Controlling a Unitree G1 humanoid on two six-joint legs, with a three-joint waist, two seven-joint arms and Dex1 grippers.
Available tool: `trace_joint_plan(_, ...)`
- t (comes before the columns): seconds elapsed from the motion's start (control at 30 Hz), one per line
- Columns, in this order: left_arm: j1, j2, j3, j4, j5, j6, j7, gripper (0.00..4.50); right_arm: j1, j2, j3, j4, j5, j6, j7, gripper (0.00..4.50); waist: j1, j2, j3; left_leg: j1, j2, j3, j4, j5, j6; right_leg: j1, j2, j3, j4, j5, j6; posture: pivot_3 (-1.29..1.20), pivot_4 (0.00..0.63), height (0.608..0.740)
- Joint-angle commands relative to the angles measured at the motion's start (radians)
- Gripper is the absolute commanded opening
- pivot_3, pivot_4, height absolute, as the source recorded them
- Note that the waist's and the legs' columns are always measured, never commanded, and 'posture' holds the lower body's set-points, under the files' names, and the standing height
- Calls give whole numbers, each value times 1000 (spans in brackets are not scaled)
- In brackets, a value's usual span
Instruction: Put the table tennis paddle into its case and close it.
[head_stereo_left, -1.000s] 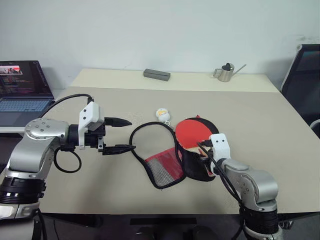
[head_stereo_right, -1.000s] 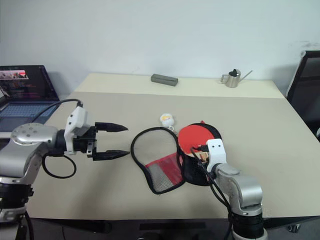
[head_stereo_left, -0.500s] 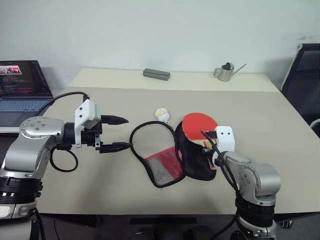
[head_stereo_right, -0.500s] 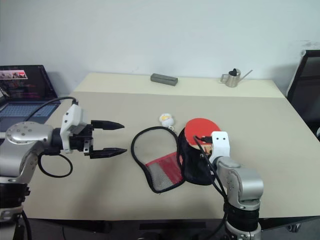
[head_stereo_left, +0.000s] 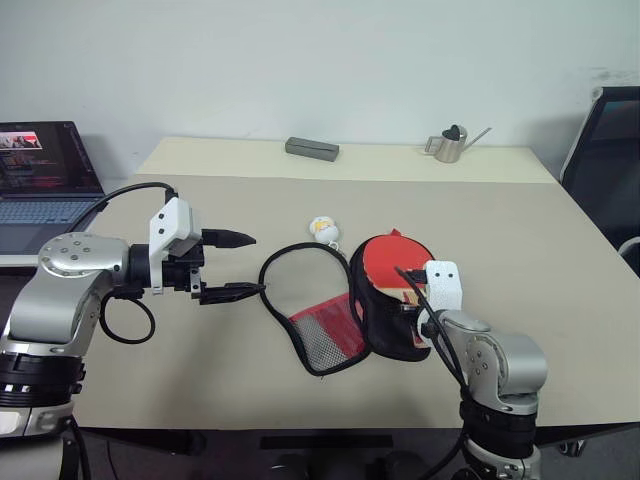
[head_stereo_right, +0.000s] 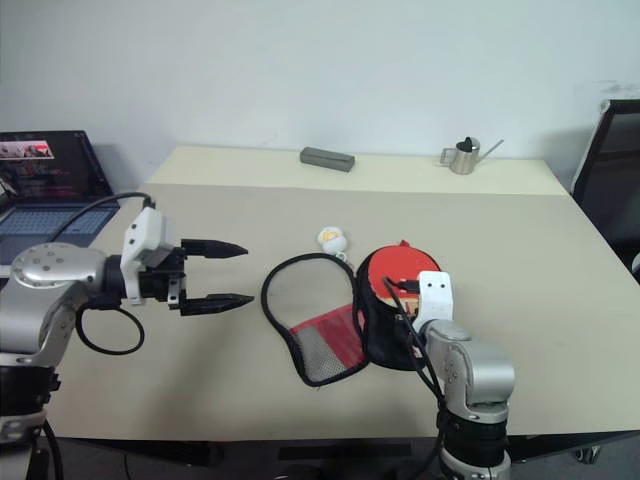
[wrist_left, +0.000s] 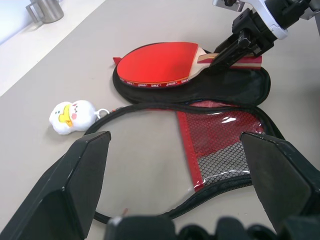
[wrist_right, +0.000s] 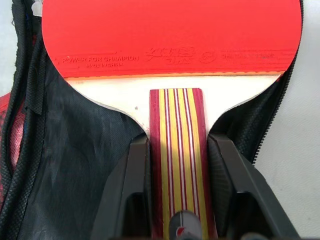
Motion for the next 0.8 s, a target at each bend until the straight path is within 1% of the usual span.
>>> trace_joint_plan(0.03,-26,10,18,1,1,-14,0,4500,-7,11,-3,-34,0,-29,4,2367,0,0,0,0,0,0,0,0,0,0,0,0,0,0,0,0,150,740)
trace_joint_plan(0.07,-27,10,17,1,1,-15,0,4500,-7,8,-2,-39,2,-26,8,2669,0,0,0,0,0,0,0,0,0,0,0,0,0,0,0,0,150,740)
trace_joint_plan(0.13,-27,10,16,0,1,-15,0,4500,-9,-16,16,-53,5,-34,18,3414,0,0,0,0,0,0,0,0,0,0,0,0,0,0,0,0,150,740)
trace_joint_plan(0.2,-28,10,16,1,2,-16,-1,4500,-10,-64,45,-113,18,-13,44,4091,0,0,0,0,0,0,0,0,0,0,0,0,0,0,0,0,150,740)
trace_joint_plan(0.3,-28,11,17,2,2,-16,-1,4500,-16,-126,64,-188,35,-20,85,4091,0,0,0,0,0,0,0,0,0,0,0,0,0,0,0,0,150,740)
trace_joint_plan(0.43,-28,12,25,14,2,-17,6,4500,-39,-196,60,-229,80,-103,172,4091,-6,0,0,0,0,0,0,0,0,0,0,0,0,-1,-2,0,150,740)
trace_joint_plan(0.47,-29,11,28,22,3,-18,9,4500,-44,-208,51,-223,109,-118,214,4091,-8,0,0,0,1,0,0,0,0,0,0,0,0,-1,-2,0,150,740)
trace_joint_plan(0.53,-30,6,38,42,2,-18,23,4500,-70,-208,-19,-194,209,-79,325,4091,-13,0,0,0,1,0,0,0,0,0,0,0,0,-1,-2,0,150,740)
trace_joint_plan(0.57,-25,3,42,50,2,-20,29,4500,-76,-241,-36,-176,262,-65,396,4091,-14,0,0,0,1,0,0,0,0,0,0,0,0,-1,-2,0,150,740)
trace_joint_plan(0.63,-10,-2,47,56,0,-24,37,4500,-77,-313,-52,-146,314,-88,480,4091,-14,0,0,0,1,0,0,0,0,1,0,-1,0,0,1,0,150,740)
trace_joint_plan(0.67,2,-2,49,54,0,-25,41,4500,-75,-365,-46,-127,338,-116,531,3733,-14,0,0,0,0,0,0,0,0,1,0,-1,-1,1,1,0,150,740)
trace_joint_plan(0.73,20,-3,56,52,0,-24,51,4500,-76,-441,-47,-90,365,-166,593,3210,-14,0,0,0,0,0,0,0,0,1,0,-1,-1,1,1,0,150,740)
trace_joint_plan(0.8,35,-1,68,55,1,-24,66,4500,-76,-528,-24,-43,366,-245,654,2434,-15,0,0,0,0,1,0,0,0,1,-1,-1,-1,1,1,0,150,740)
